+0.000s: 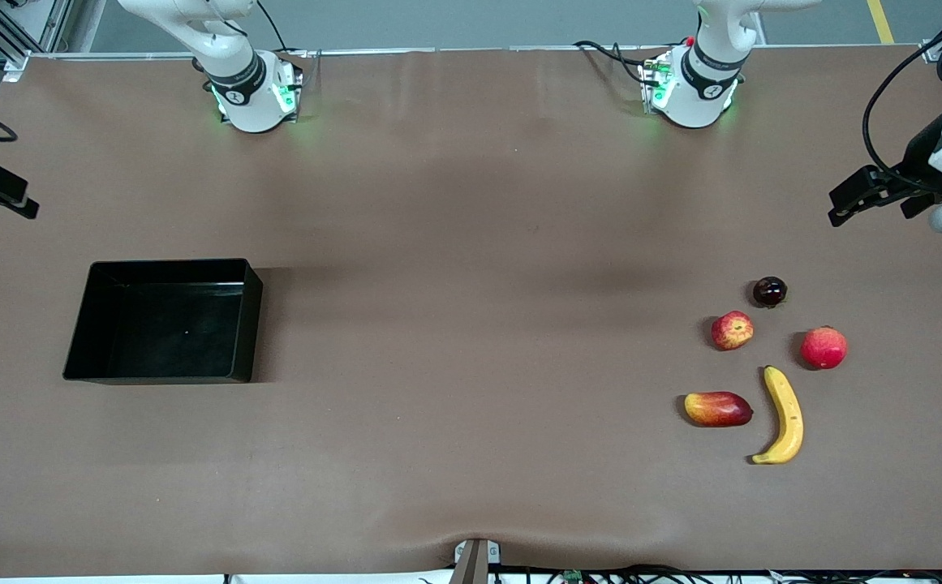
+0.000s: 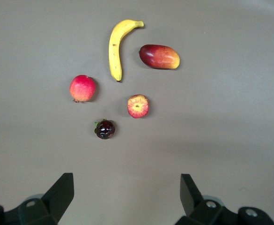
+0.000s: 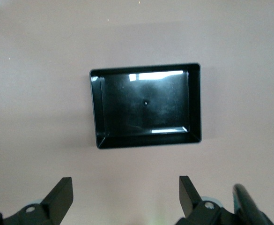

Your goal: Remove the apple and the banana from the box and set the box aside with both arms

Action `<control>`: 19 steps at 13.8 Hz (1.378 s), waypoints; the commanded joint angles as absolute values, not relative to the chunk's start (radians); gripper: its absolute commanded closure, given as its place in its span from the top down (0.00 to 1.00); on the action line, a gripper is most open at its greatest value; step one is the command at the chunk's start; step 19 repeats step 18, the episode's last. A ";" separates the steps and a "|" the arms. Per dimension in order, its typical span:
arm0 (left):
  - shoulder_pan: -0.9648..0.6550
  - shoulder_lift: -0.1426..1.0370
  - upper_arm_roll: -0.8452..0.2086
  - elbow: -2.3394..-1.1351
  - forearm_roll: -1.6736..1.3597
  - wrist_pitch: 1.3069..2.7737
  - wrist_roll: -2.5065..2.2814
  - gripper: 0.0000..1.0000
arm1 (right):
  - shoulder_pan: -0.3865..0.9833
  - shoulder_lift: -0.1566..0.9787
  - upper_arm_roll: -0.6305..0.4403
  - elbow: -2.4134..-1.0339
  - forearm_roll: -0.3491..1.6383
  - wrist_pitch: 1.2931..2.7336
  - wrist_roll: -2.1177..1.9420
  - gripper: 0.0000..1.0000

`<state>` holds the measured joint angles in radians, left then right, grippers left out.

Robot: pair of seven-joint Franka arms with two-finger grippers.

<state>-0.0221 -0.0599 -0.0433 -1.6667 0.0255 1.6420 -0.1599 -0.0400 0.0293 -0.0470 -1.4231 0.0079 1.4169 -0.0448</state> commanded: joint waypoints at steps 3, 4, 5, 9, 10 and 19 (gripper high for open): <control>-0.017 -0.077 -0.044 -1.666 0.006 1.632 -0.141 1.00 | -0.061 0.023 -0.043 -1.405 -0.014 1.388 -0.044 1.00; -0.014 -0.075 -0.044 -1.660 0.006 1.631 -0.141 1.00 | -0.063 0.026 -0.041 -1.391 -0.011 1.387 -0.044 1.00; -0.014 -0.075 -0.044 -1.657 0.006 1.625 -0.141 1.00 | -0.057 0.026 -0.040 -1.384 -0.014 1.384 -0.043 1.00; -0.015 -0.075 -0.043 -1.654 0.008 1.624 -0.144 1.00 | -0.064 0.026 -0.043 -1.378 -0.008 1.379 -0.044 1.00; -0.015 -0.075 -0.043 -1.654 0.008 1.621 -0.144 1.00 | -0.064 0.026 -0.043 -1.376 -0.009 1.379 -0.044 1.00; -0.020 -0.075 -0.044 -1.655 0.006 1.606 -0.140 1.00 | -0.064 0.026 -0.043 -1.378 0.005 1.379 -0.043 1.00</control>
